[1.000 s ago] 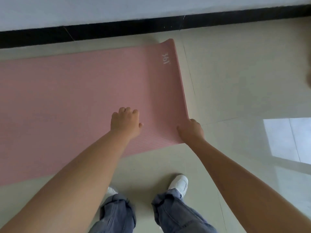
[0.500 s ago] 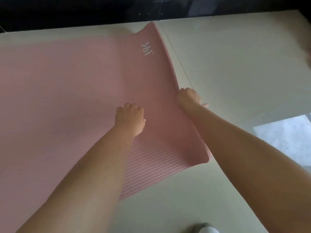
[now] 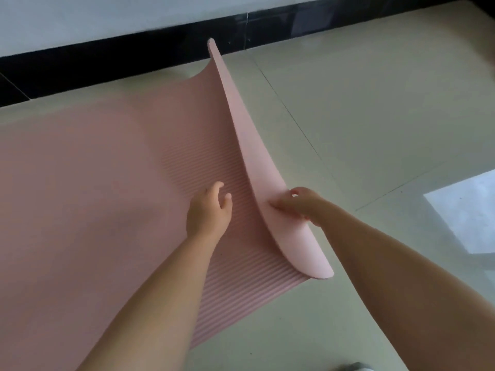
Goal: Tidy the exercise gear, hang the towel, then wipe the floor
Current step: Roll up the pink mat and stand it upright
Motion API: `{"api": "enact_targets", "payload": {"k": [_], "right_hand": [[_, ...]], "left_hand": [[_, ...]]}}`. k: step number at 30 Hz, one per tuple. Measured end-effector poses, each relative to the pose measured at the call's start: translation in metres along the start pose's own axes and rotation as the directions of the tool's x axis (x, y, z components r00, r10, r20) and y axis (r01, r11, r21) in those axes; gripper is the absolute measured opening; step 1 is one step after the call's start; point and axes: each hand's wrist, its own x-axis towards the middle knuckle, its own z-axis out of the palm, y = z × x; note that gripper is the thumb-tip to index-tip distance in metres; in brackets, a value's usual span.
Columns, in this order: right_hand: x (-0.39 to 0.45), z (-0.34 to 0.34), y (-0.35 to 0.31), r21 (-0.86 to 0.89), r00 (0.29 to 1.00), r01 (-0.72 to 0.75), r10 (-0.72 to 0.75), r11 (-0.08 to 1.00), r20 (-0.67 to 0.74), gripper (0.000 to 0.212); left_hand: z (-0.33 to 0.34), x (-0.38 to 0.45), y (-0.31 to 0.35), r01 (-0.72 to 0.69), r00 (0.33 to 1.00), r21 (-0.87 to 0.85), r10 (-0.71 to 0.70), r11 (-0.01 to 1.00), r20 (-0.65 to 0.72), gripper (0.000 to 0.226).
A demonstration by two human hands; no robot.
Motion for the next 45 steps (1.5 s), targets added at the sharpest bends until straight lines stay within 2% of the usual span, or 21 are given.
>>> {"api": "enact_targets", "payload": {"k": [2,4,8,11,13,14,17,20,23,24,26,27,31,33,35,37,38,40,42,43,45], "right_hand": [[-0.001,0.011,-0.008,-0.172,0.996,0.062,-0.071,0.983,-0.046,0.068],[-0.001,0.025,-0.011,-0.309,0.983,0.104,-0.144,0.945,-0.11,0.066],[-0.008,0.046,-0.01,-0.361,0.96,0.165,-0.233,0.918,-0.153,0.064],[-0.015,0.048,-0.01,-0.445,0.953,0.208,-0.282,0.871,-0.107,0.065],[-0.022,0.047,-0.011,-0.489,0.939,0.26,-0.337,0.833,-0.073,0.064],[-0.027,0.047,-0.011,-0.496,0.926,0.3,-0.374,0.815,-0.053,0.061],[-0.035,0.043,-0.014,-0.406,0.879,0.437,-0.477,0.803,0.002,0.036],[-0.036,0.044,-0.019,-0.133,0.891,0.45,-0.453,0.883,0.009,0.02],[-0.032,0.053,-0.023,0.024,0.926,0.375,-0.374,0.927,-0.044,0.036],[-0.031,0.055,-0.024,0.046,0.928,0.368,-0.364,0.929,-0.074,0.035],[-0.028,0.057,-0.023,0.097,0.938,0.338,-0.328,0.936,-0.112,0.018],[-0.027,0.057,-0.022,0.122,0.947,0.314,-0.302,0.942,-0.108,0.018],[-0.024,0.056,-0.02,0.223,0.986,0.166,-0.163,0.961,-0.032,0.052],[-0.024,0.057,-0.021,0.302,0.995,0.086,-0.099,0.95,0.027,0.058],[-0.024,0.059,-0.022,0.307,0.995,0.055,-0.079,0.95,0.066,0.054],[-0.026,0.064,-0.024,0.191,0.994,0.086,-0.098,0.978,0.056,0.044],[-0.026,0.067,-0.024,0.108,0.993,0.114,-0.118,0.988,0.031,0.043],[-0.026,0.072,-0.025,-0.014,0.987,0.162,-0.162,0.987,-0.015,0.051],[-0.026,0.075,-0.027,-0.017,0.987,0.162,-0.162,0.987,-0.023,0.059],[-0.025,0.077,-0.027,0.003,0.987,0.158,-0.158,0.987,-0.013,0.059],[-0.026,0.082,-0.027,0.033,0.986,0.163,-0.164,0.986,0.027,0.052]], "left_hand": [[-0.001,-0.002,0.005,-0.025,0.999,-0.033,0.024,0.999,-0.046,0.025],[0.003,-0.003,0.012,-0.023,0.999,-0.045,0.021,0.999,-0.036,0.022],[0.011,0.001,0.018,0.222,0.966,-0.18,-0.191,0.958,0.177,0.042],[0.014,0.003,0.013,0.35,0.929,-0.352,-0.273,0.868,0.251,0.039],[0.015,0.004,0.007,0.425,0.902,-0.48,-0.312,0.767,0.299,0.029],[0.013,0.005,0.005,0.451,0.89,-0.538,-0.313,0.712,0.332,0.032],[0.009,0.007,-0.002,0.52,0.852,-0.635,-0.303,0.57,0.426,0.053],[0.007,0.008,-0.012,0.556,0.831,-0.675,-0.308,0.486,0.463,0.048],[0.004,0.005,-0.016,0.599,0.801,-0.715,-0.292,0.361,0.523,0.043],[0.004,0.005,-0.015,0.605,0.795,-0.732,-0.279,0.313,0.538,0.041],[0.004,0.005,-0.013,0.609,0.79,-0.762,-0.25,0.22,0.559,0.039],[0.004,0.005,-0.012,0.615,0.785,-0.765,-0.239,0.19,0.572,0.039],[0.004,0.007,-0.019,0.649,0.759,-0.748,-0.183,0.14,0.625,0.037],[0.004,0.01,-0.028,0.662,0.748,-0.736,-0.191,0.144,0.635,0.038],[0.005,0.009,-0.034,0.668,0.741,-0.729,-0.213,0.148,0.637,0.039],[0.007,0.007,-0.037,0.655,0.751,-0.737,-0.249,0.164,0.612,0.041],[0.009,0.007,-0.039,0.638,0.764,-0.74,-0.299,0.213,0.572,0.044],[0.012,0.007,-0.043,0.586,0.8,-0.683,-0.446,0.437,0.401,0.057],[0.011,0.007,-0.047,0.502,0.854,-0.457,-0.504,0.734,0.13,0.069],[0.007,0.006,-0.047,0.423,0.895,-0.308,-0.446,0.852,-0.004,0.068],[-0.001,0.002,-0.048,0.188,0.968,-0.063,-0.195,0.98,-0.155,0.06]]}}
